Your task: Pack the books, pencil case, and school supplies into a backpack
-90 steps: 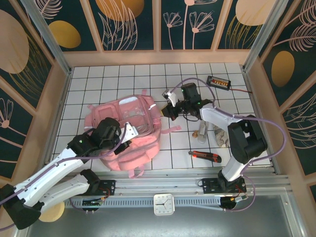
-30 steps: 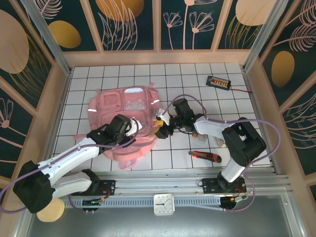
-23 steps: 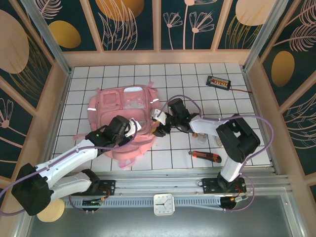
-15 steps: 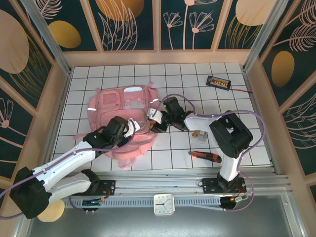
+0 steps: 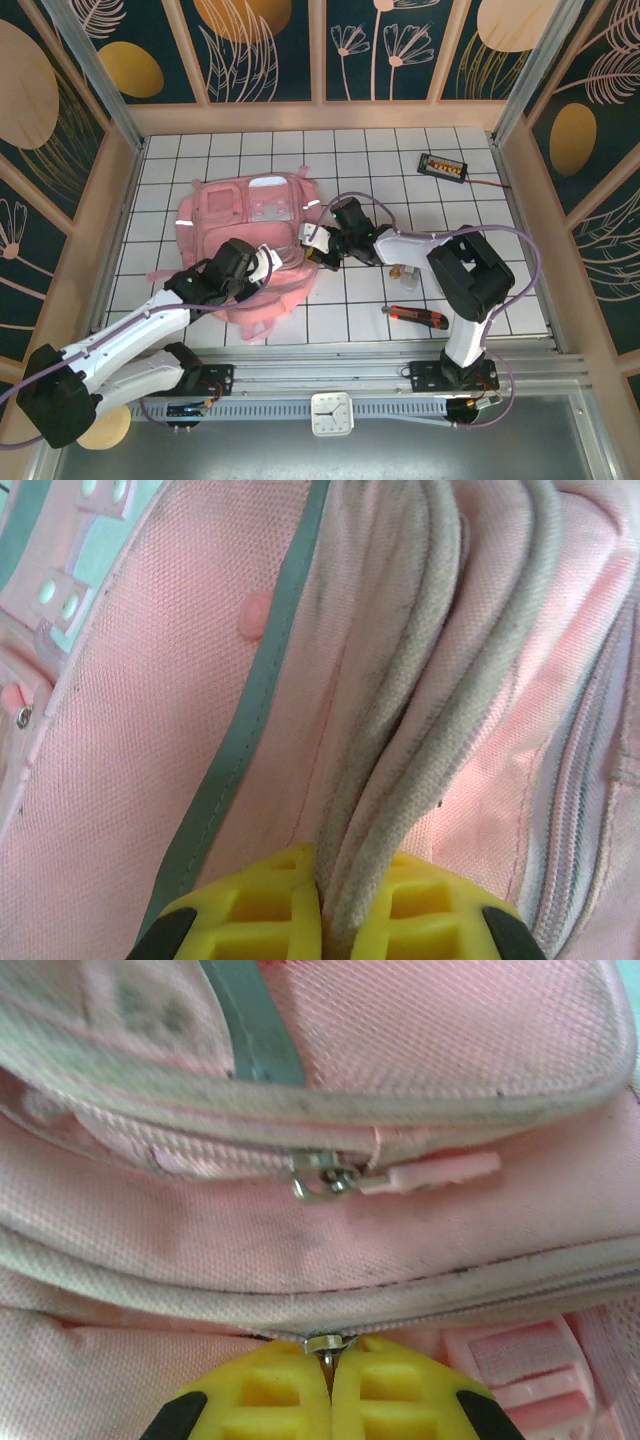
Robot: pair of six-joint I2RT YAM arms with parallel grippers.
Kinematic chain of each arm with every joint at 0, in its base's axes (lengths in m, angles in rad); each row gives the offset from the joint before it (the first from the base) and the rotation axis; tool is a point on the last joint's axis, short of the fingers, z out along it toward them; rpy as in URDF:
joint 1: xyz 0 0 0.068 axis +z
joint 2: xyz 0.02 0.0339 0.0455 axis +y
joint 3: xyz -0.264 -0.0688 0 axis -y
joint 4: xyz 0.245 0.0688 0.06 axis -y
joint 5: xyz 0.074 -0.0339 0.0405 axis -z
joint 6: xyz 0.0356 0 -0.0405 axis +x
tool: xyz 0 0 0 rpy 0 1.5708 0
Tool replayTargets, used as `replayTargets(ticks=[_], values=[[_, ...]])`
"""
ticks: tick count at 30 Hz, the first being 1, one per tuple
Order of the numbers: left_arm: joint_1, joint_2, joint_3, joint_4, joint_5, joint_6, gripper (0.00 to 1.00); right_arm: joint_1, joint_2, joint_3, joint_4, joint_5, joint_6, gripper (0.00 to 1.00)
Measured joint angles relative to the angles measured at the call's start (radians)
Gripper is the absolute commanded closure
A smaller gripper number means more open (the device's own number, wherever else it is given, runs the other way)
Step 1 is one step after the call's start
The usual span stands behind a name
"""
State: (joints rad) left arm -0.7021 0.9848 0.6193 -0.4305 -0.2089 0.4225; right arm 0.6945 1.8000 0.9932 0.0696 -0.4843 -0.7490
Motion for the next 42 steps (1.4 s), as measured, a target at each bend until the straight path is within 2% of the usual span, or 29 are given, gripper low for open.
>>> replayTargets(ticks=[4,8,17,18,20,21,22,23,24,25,26,27,32,35,38,42], values=[[0.0,-0.023,0.0,-0.011,0.026,0.013,1.0,-0.036,0.039,0.091,-0.066,-0.02,-0.023,1.0],[-0.001,-0.027,0.0,-0.024,0.047,0.039,1.0,-0.069,0.149,0.243,-0.122,-0.011,-0.039,1.0],[-0.024,-0.018,0.0,-0.014,0.017,0.067,1.0,-0.089,0.39,0.591,-0.266,-0.035,-0.057,0.99],[-0.024,-0.018,0.0,-0.014,0.013,0.066,1.0,-0.087,0.397,0.608,-0.275,-0.037,-0.057,0.87],[-0.024,-0.018,0.0,-0.015,0.01,0.063,1.0,-0.086,0.402,0.621,-0.287,-0.029,-0.045,0.54],[-0.024,-0.021,0.0,-0.026,0.012,0.063,1.0,-0.091,0.402,0.619,-0.27,-0.008,-0.034,0.45],[-0.025,-0.024,0.0,-0.037,0.015,0.061,1.0,-0.101,0.399,0.608,-0.247,-0.001,-0.02,0.4],[-0.027,-0.027,0.0,-0.045,0.015,0.058,0.88,-0.116,0.386,0.578,-0.217,0.003,0.006,0.38],[-0.03,-0.028,0.0,-0.046,0.014,0.053,0.66,-0.137,0.365,0.541,-0.196,-0.003,0.041,0.32],[-0.032,-0.029,0.0,-0.046,0.014,0.046,0.46,-0.157,0.346,0.509,-0.179,-0.016,0.082,0.22],[-0.032,-0.029,0.0,-0.042,0.014,0.033,0.26,-0.183,0.318,0.469,-0.159,-0.034,0.134,0.07],[-0.034,-0.031,0.0,-0.037,0.014,0.019,0.2,-0.206,0.289,0.433,-0.139,-0.047,0.19,0.01],[-0.037,-0.068,0.013,-0.007,-0.014,-0.041,0.09,-0.277,0.137,0.312,-0.027,-0.098,0.426,0.01],[-0.037,-0.09,0.05,-0.001,-0.043,-0.063,0.09,-0.269,0.026,0.199,0.08,-0.144,0.491,0.01],[-0.037,-0.092,0.089,0.0,-0.066,-0.074,0.09,-0.252,-0.035,0.135,0.151,-0.212,0.471,0.05],[-0.026,-0.09,0.095,-0.003,-0.104,-0.084,0.1,-0.202,-0.038,0.12,0.153,-0.254,0.329,0.19]])
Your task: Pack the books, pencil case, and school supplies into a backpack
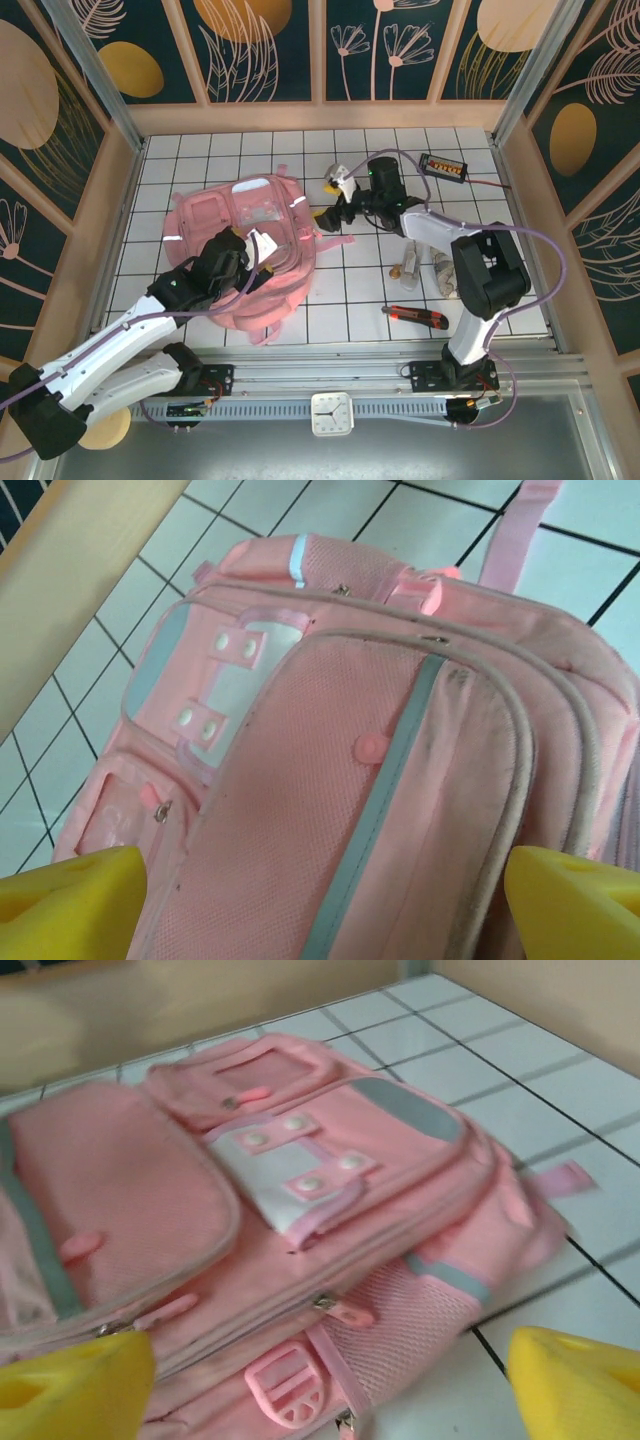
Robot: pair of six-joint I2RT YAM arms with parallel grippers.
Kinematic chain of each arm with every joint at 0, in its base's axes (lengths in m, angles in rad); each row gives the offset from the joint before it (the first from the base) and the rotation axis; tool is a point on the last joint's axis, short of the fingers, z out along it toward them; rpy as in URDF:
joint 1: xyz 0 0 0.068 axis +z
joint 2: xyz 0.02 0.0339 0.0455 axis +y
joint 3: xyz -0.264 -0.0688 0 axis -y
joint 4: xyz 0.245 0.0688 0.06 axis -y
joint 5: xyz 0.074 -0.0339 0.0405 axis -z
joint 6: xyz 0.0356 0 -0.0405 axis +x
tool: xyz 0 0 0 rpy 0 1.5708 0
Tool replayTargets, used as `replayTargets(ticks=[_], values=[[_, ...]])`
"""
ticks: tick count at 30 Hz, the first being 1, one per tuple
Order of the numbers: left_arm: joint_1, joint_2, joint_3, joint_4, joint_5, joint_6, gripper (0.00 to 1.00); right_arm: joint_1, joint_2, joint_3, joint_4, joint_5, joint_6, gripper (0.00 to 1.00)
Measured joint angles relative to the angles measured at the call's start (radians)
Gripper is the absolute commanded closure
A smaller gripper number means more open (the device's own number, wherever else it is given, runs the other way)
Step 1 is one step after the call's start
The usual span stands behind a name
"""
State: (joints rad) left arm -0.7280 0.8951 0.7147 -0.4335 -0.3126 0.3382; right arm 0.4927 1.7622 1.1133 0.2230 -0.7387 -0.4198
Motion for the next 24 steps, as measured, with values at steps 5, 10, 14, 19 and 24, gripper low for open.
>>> replayTargets(ticks=[5,10,14,19,24], values=[[0.128,0.079,0.01,-0.02,-0.047,-0.063,0.14,0.07,0.134,0.173,-0.123,-0.012,-0.181,0.22],[0.235,0.21,0.15,-0.102,-0.074,-0.21,0.13,0.121,0.215,0.201,-0.095,0.025,-0.176,0.24],[0.293,0.347,0.41,-0.207,-0.071,-0.435,0.11,0.086,0.304,0.307,-0.037,0.005,0.087,0.2],[0.323,0.389,0.532,-0.321,0.016,-0.77,0.11,0.018,0.29,0.309,0.048,0.015,0.376,0.13],[0.337,0.254,0.372,-0.397,0.144,-1.096,0.16,0.0,0.278,0.375,-0.042,0.056,0.536,0.01]])
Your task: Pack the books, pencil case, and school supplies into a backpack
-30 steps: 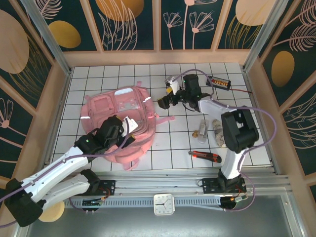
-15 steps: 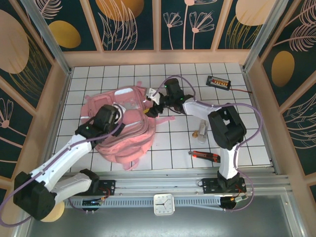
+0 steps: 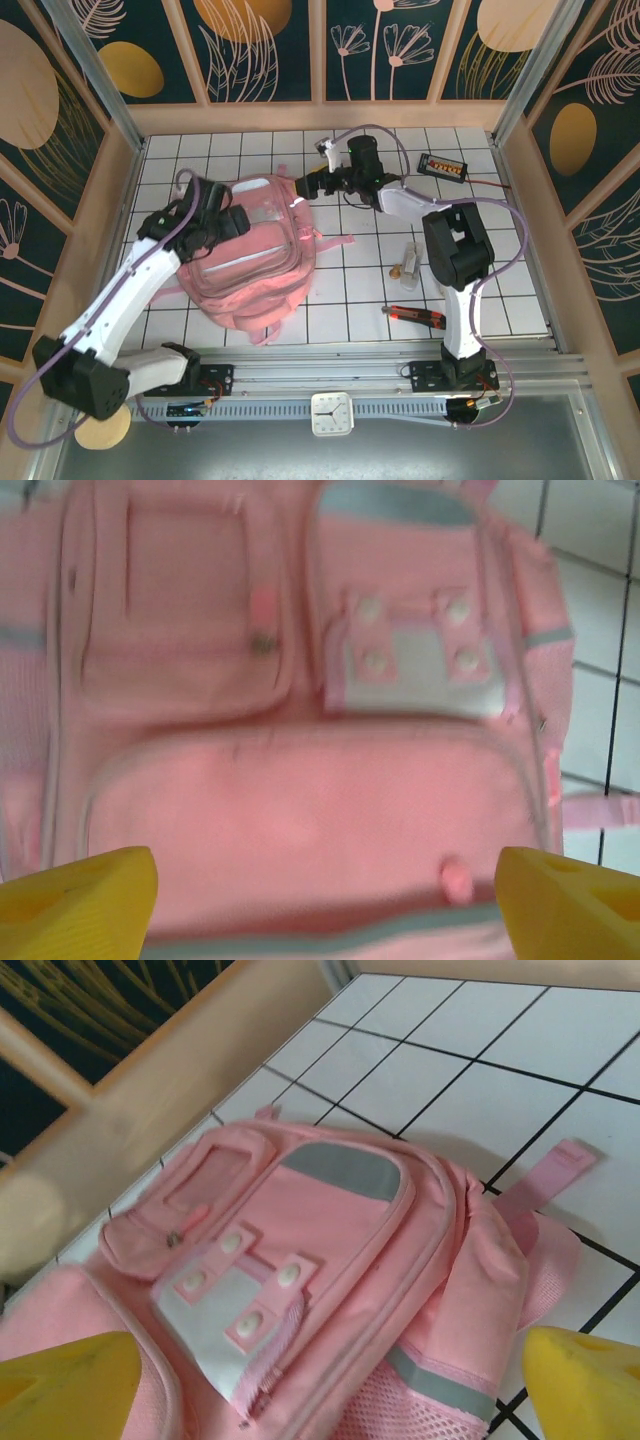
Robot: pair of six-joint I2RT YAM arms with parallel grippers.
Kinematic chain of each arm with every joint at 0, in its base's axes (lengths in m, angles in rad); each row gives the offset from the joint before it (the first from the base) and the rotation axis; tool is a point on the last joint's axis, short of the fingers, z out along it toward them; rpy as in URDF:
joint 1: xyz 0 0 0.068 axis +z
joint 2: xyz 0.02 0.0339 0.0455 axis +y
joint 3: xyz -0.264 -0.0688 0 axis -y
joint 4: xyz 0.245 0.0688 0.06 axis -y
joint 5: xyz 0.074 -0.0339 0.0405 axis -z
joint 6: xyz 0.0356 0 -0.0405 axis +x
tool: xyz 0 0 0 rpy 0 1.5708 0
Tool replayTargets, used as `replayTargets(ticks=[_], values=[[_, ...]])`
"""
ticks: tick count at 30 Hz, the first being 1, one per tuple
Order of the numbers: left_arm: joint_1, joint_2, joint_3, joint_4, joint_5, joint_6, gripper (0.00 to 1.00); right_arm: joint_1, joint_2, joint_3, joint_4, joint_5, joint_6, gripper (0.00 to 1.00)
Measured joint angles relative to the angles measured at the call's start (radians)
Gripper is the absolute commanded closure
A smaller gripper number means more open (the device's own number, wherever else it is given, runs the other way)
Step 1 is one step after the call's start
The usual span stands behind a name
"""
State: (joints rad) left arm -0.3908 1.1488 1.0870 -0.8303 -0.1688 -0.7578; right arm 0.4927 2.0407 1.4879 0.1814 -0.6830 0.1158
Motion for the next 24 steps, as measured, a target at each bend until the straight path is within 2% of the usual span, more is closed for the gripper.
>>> replayTargets(ticks=[5,9,11,13,18,24], values=[[0.014,-0.241,-0.154,-0.092,0.039,-0.23,0.16,0.001,-0.113,-0.049,-0.003,0.068,0.15,0.01],[0.026,-0.359,-0.277,-0.098,0.078,-0.35,0.19,-0.081,-0.208,-0.197,0.257,-0.027,0.446,0.01],[0.031,-0.371,-0.358,-0.055,0.11,-0.394,0.27,-0.14,-0.195,-0.24,0.393,-0.072,0.599,0.01],[0.034,-0.357,-0.437,0.005,0.144,-0.433,0.28,-0.188,-0.169,-0.254,0.454,-0.102,0.7,0.01],[0.072,-0.272,-0.471,0.072,0.181,-0.447,0.3,-0.164,-0.16,-0.204,0.352,-0.132,0.682,0.01],[0.216,-0.219,-0.497,0.166,0.233,-0.372,0.42,-0.126,-0.174,-0.182,0.276,-0.148,0.655,0.01]])
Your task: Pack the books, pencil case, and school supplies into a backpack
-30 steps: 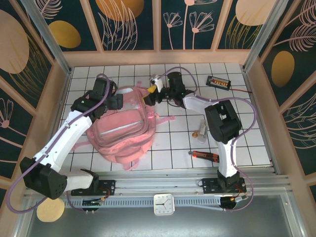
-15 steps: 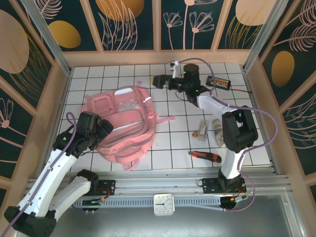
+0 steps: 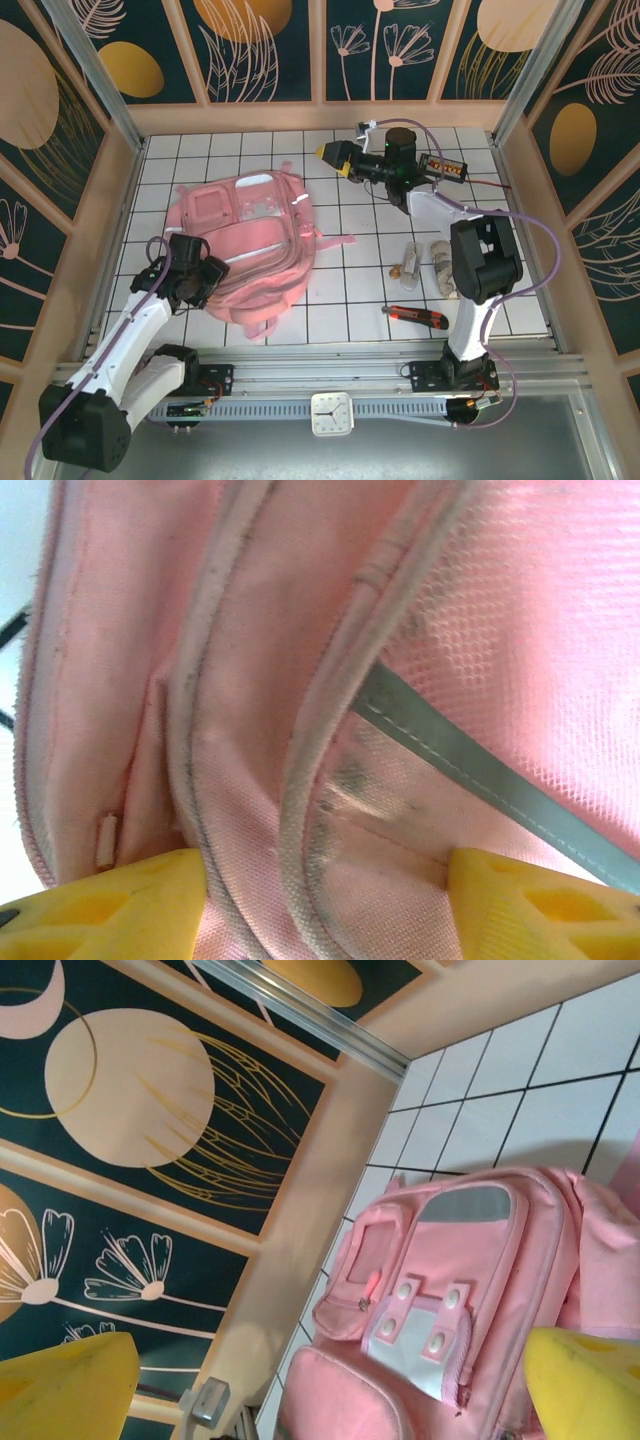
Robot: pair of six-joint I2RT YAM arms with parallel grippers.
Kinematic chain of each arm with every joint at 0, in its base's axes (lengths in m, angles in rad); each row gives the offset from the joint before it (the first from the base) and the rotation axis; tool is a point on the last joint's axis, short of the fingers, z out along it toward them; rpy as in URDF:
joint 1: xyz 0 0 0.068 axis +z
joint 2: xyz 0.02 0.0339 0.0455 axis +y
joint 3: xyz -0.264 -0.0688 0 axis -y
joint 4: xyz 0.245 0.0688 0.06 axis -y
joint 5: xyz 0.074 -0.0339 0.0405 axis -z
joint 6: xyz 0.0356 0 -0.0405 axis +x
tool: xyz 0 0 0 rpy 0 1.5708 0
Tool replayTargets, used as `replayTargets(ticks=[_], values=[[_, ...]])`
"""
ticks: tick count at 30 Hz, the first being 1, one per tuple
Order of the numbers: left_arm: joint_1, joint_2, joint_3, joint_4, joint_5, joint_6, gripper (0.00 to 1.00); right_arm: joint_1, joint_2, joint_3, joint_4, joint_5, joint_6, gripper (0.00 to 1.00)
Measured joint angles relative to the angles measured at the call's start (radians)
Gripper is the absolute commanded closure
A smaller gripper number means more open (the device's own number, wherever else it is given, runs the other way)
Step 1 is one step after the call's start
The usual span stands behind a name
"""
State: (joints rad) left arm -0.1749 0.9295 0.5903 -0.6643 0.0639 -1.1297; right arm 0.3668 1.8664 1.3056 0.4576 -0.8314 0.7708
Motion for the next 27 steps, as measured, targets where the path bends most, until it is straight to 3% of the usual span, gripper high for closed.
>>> replayTargets(ticks=[5,10,12,16,22,27], values=[[0.167,0.127,0.031,0.059,0.029,0.148,0.39,0.02,0.0,0.081,-0.256,0.046,-0.185,0.01],[0.275,0.299,0.152,0.07,0.022,0.325,0.35,0.091,0.008,0.18,-0.462,0.071,-0.598,0.02],[0.288,0.352,0.208,0.071,0.013,0.376,0.33,0.134,0.001,0.126,-0.461,0.088,-0.795,0.04],[0.294,0.422,0.29,0.076,0.006,0.449,0.3,0.231,0.005,-0.03,-0.428,0.099,-1.037,0.25],[0.294,0.451,0.31,0.101,0.015,0.484,0.28,0.325,0.046,-0.027,-0.377,0.155,-1.221,0.14],[0.294,0.452,0.301,0.113,0.018,0.502,0.28,0.37,0.064,-0.03,-0.299,0.193,-1.335,0.12]])
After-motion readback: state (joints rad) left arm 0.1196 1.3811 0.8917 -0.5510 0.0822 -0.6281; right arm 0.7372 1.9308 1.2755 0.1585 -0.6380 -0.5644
